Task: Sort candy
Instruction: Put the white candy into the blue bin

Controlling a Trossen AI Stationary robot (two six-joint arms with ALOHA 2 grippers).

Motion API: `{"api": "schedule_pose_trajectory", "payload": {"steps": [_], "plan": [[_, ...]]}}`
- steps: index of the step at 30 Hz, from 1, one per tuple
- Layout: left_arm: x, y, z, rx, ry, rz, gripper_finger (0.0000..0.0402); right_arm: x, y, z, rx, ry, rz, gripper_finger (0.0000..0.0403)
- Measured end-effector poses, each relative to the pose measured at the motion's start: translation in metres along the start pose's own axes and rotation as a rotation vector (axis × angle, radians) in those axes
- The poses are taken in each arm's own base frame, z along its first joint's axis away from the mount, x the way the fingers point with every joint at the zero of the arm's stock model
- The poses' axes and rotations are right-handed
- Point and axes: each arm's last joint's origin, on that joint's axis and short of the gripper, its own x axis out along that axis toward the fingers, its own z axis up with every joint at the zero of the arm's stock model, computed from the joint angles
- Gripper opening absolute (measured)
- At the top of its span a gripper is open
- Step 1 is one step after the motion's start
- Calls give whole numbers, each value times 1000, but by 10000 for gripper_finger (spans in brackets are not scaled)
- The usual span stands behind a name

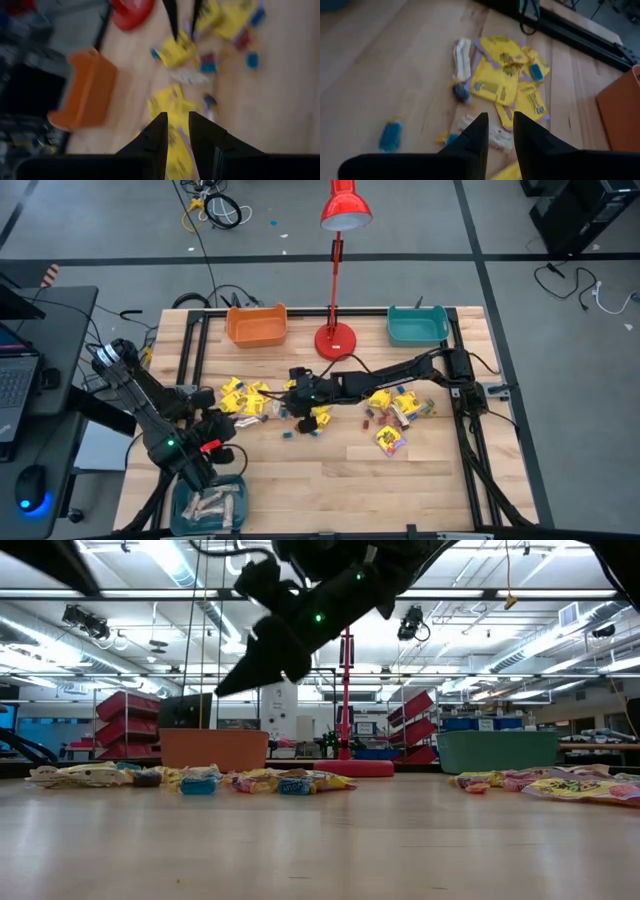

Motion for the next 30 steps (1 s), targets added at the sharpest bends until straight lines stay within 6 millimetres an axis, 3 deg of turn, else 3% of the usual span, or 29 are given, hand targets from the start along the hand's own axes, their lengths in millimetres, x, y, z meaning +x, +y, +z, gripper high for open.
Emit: {"api": "schedule_pose_trajectory", "payload": {"steps": [8, 21, 30], "plan": [[0, 3, 5, 8, -161, 83, 80, -1, -3, 8, 161, -76, -20, 97], [-1, 4, 7, 14, -246, 129, 80, -1, -7, 8, 360, -82, -122, 99], [-1, 4, 7, -9, -254, 128, 80, 37, 5, -21, 319, -54, -121, 99]]}}
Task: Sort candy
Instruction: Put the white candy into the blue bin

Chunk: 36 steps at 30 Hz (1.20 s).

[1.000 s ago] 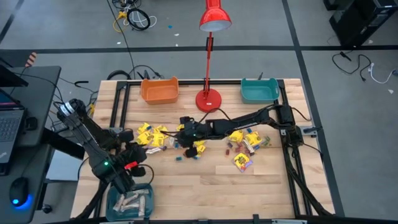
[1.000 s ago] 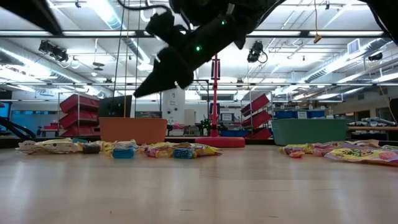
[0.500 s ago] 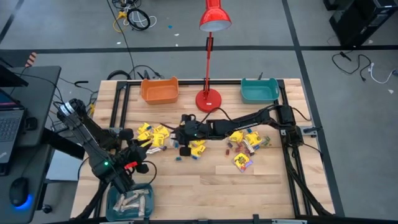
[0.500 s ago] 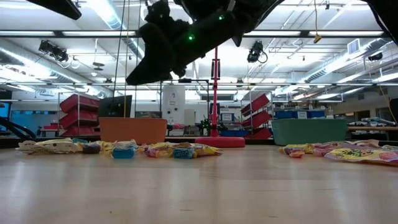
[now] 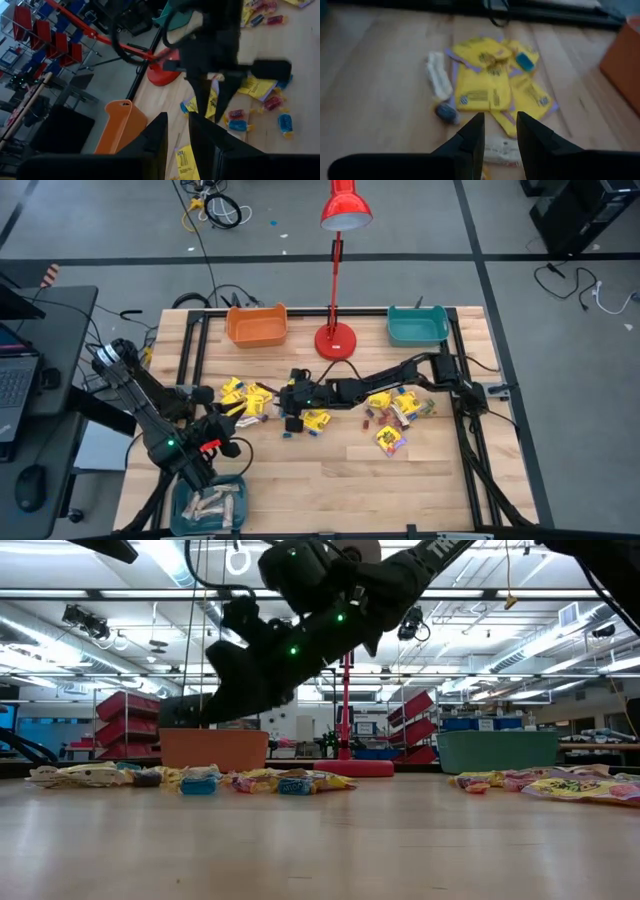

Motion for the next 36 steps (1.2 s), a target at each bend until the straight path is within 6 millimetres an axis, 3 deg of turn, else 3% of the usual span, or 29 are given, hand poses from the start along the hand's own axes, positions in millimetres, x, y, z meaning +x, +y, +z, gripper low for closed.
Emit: {"api": "schedule_pose_trajectory", "payload": {"steps": [11, 22, 27, 31, 36], "plan": [[0, 0, 0, -15, -4, 0, 80, 3, -5, -5, 120, 25, -44, 100], [1, -3, -1, -35, -12, -5, 80, 31, -2, -41, 238, 48, -113, 114], [4, -7, -6, -33, -24, 2, 80, 31, -3, -43, 248, 62, -125, 111], [7, -8, -11, -18, -26, 13, 80, 32, -4, -44, 239, 66, -127, 92], [10, -10, -16, -37, -31, 24, 80, 32, -11, -44, 264, 84, -73, 23]]}}
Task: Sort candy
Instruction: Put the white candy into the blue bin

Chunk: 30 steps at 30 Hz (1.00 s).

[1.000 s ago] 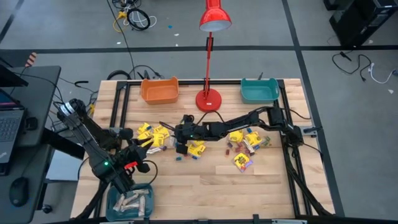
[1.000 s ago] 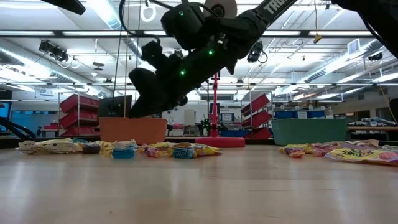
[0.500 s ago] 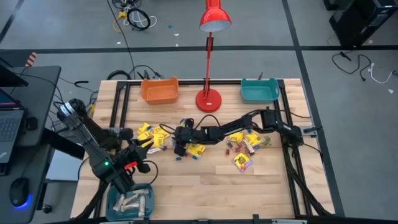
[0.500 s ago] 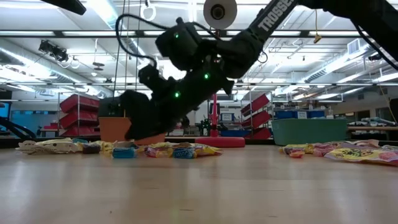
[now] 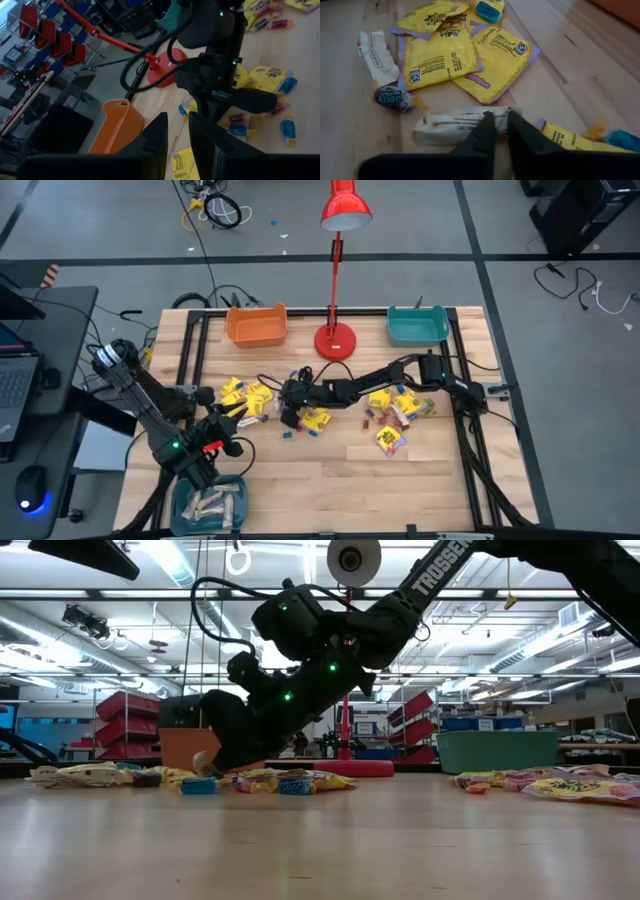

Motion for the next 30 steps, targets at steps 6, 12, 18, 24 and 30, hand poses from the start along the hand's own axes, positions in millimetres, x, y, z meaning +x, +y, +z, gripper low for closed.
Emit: {"api": "schedule_pose_trajectory", "payload": {"steps": [6, 12, 18, 24, 30], "plan": [[3, -3, -7, -16, 1, 5, 80, 1, -2, 2, -23, -16, 29, 2], [3, -6, -6, -55, -3, -12, 80, -4, 7, 10, -103, -70, 87, 0], [0, -10, -7, -50, 49, -62, 80, -30, 32, 31, -192, -134, 241, 0], [-6, -14, -8, -74, 39, -105, 80, -41, 34, 35, -445, -112, 115, 0], [-8, -17, -7, -102, 10, -120, 80, -30, -1, 39, -498, -79, 97, 27]]}}
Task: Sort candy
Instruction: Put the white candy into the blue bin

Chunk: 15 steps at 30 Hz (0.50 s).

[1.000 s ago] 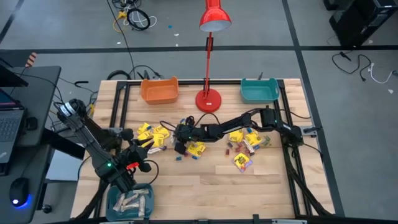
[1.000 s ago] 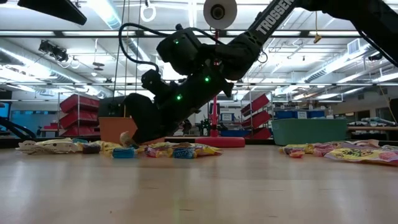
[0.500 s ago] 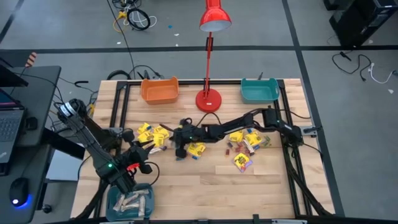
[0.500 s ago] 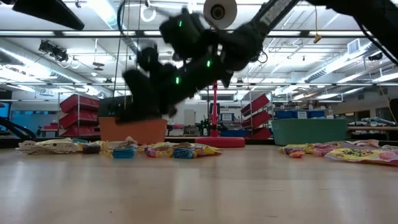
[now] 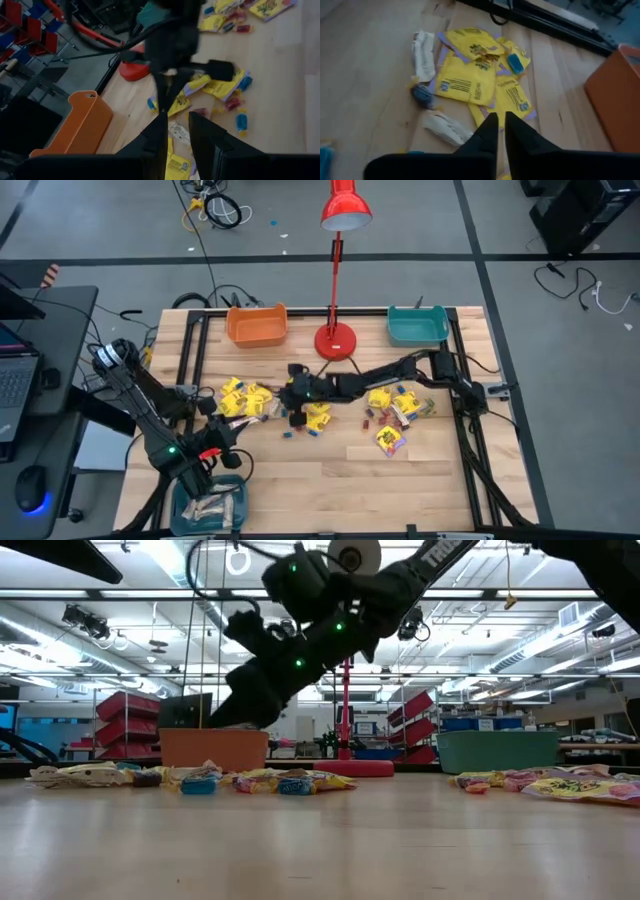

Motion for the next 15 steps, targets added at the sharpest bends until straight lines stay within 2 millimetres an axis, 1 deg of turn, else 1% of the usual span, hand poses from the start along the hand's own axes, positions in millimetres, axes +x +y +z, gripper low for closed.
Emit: {"api": "schedule_pose_trajectory", "payload": {"steps": [4, 7, 11, 15], "plan": [[0, 0, 1, -6, -12, 2, 80, 2, -19, -7, 133, -5, 60, 77], [0, 0, 1, 6, -32, 11, 80, 4, -27, -11, 170, -8, 93, 119], [0, 0, 2, 41, -49, 19, 80, 14, -24, -23, 176, -4, 142, 165], [0, 0, 2, 41, -57, 21, 80, 16, -22, -26, 198, -1, 161, 193]]}}
